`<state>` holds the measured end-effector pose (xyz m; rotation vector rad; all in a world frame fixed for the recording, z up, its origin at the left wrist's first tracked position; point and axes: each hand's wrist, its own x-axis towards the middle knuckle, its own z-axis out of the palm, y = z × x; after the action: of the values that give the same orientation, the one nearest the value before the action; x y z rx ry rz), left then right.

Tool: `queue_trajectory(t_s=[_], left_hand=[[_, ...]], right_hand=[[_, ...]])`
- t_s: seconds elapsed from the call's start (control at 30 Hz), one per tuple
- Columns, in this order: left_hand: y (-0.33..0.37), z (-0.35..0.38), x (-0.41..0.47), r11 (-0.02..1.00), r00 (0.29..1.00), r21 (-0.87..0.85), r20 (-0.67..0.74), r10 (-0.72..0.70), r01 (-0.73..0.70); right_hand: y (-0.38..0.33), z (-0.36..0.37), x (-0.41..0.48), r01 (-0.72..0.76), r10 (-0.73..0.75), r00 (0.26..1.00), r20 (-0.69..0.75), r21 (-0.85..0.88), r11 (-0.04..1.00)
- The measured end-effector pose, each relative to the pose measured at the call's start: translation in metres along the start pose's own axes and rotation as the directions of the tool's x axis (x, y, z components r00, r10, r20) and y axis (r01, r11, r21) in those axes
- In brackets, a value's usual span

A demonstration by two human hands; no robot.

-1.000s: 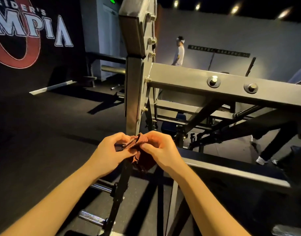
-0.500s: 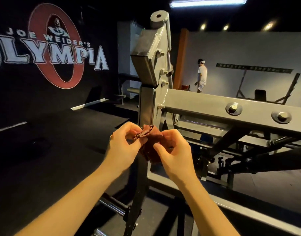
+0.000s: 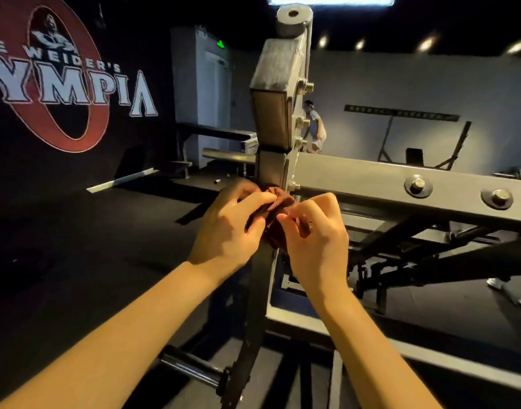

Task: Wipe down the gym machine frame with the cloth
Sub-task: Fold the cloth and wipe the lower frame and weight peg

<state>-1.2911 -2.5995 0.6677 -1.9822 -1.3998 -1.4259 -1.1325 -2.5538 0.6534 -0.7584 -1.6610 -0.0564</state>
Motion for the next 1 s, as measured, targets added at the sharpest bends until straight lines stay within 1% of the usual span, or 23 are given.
queue_trajectory(t_s=[0.07, 0.13, 0.2, 0.27, 0.33, 0.37, 0.4, 0.47, 0.53, 0.57, 0.6, 0.67, 0.77, 0.83, 0.9, 0.93, 0.97, 1.0], left_hand=[[-0.013, 0.002, -0.007, 0.995, 0.998, -0.095, 0.056, 0.012, -0.007], [-0.025, 0.004, -0.018, 0.982, 0.995, -0.182, 0.090, -0.039, 0.055], [-0.031, 0.009, -0.032, 0.967, 0.993, -0.241, 0.105, -0.063, 0.087], [-0.033, 0.016, -0.050, 0.948, 0.987, -0.294, 0.134, -0.087, 0.123], [-0.039, 0.023, -0.072, 0.910, 0.968, -0.345, 0.173, -0.181, 0.231], [-0.041, 0.027, -0.083, 0.874, 0.948, -0.376, 0.197, -0.251, 0.309], [-0.043, 0.031, -0.094, 0.821, 0.912, -0.404, 0.237, -0.334, 0.405], [-0.042, 0.039, -0.112, 0.700, 0.816, -0.421, 0.334, -0.472, 0.577], [-0.040, 0.046, -0.122, 0.616, 0.748, -0.424, 0.361, -0.558, 0.664], [-0.039, 0.047, -0.122, 0.596, 0.733, -0.429, 0.354, -0.581, 0.679], [-0.038, 0.047, -0.120, 0.602, 0.741, -0.436, 0.334, -0.582, 0.669], [-0.037, 0.046, -0.111, 0.677, 0.808, -0.444, 0.267, -0.525, 0.587], [-0.035, 0.046, -0.100, 0.780, 0.891, -0.437, 0.143, -0.431, 0.447], [-0.036, 0.052, -0.108, 0.821, 0.905, -0.391, 0.093, -0.415, 0.416], [-0.038, 0.067, -0.133, 0.853, 0.899, -0.290, 0.071, -0.433, 0.434], [-0.037, 0.078, -0.150, 0.850, 0.879, -0.226, 0.069, -0.473, 0.475], [-0.033, 0.088, -0.167, 0.818, 0.836, -0.174, 0.079, -0.544, 0.549], [-0.029, 0.098, -0.182, 0.760, 0.774, -0.150, 0.093, -0.626, 0.633]], right_hand=[[0.000, 0.006, -0.010, 0.002, -0.003, 0.999, -0.033, -0.013, 1.000], [-0.001, 0.013, -0.023, -0.012, 0.011, 0.999, -0.048, -0.029, 1.000], [0.000, 0.020, -0.038, -0.041, 0.039, 0.999, -0.035, -0.049, 0.998], [0.002, 0.022, -0.055, -0.072, 0.073, 0.997, 0.021, -0.062, 0.995], [0.004, 0.018, -0.070, -0.131, 0.133, 0.982, 0.131, -0.023, 0.991], [0.005, 0.014, -0.077, -0.181, 0.175, 0.968, 0.179, 0.013, 0.983], [0.006, 0.009, -0.083, -0.233, 0.220, 0.953, 0.207, 0.042, 0.972], [0.010, 0.000, -0.089, -0.303, 0.292, 0.936, 0.198, 0.026, 0.953], [0.020, -0.005, -0.092, -0.347, 0.350, 0.918, 0.186, -0.049, 0.937], [0.027, -0.007, -0.093, -0.373, 0.385, 0.901, 0.201, -0.095, 0.923], [0.034, -0.008, -0.095, -0.395, 0.419, 0.880, 0.225, -0.144, 0.907], [0.047, -0.009, -0.100, -0.401, 0.453, 0.847, 0.278, -0.225, 0.888], [0.060, -0.009, -0.109, -0.340, 0.422, 0.836, 0.351, -0.272, 0.900], [0.065, -0.008, -0.115, -0.277, 0.380, 0.832, 0.404, -0.289, 0.916], [0.074, -0.008, -0.125, -0.242, 0.359, 0.811, 0.461, -0.294, 0.924], [0.079, -0.008, -0.130, -0.246, 0.369, 0.792, 0.487, -0.298, 0.922], [0.083, -0.008, -0.136, -0.269, 0.393, 0.767, 0.507, -0.301, 0.915], [0.088, -0.009, -0.141, -0.296, 0.419, 0.739, 0.528, -0.305, 0.905]])
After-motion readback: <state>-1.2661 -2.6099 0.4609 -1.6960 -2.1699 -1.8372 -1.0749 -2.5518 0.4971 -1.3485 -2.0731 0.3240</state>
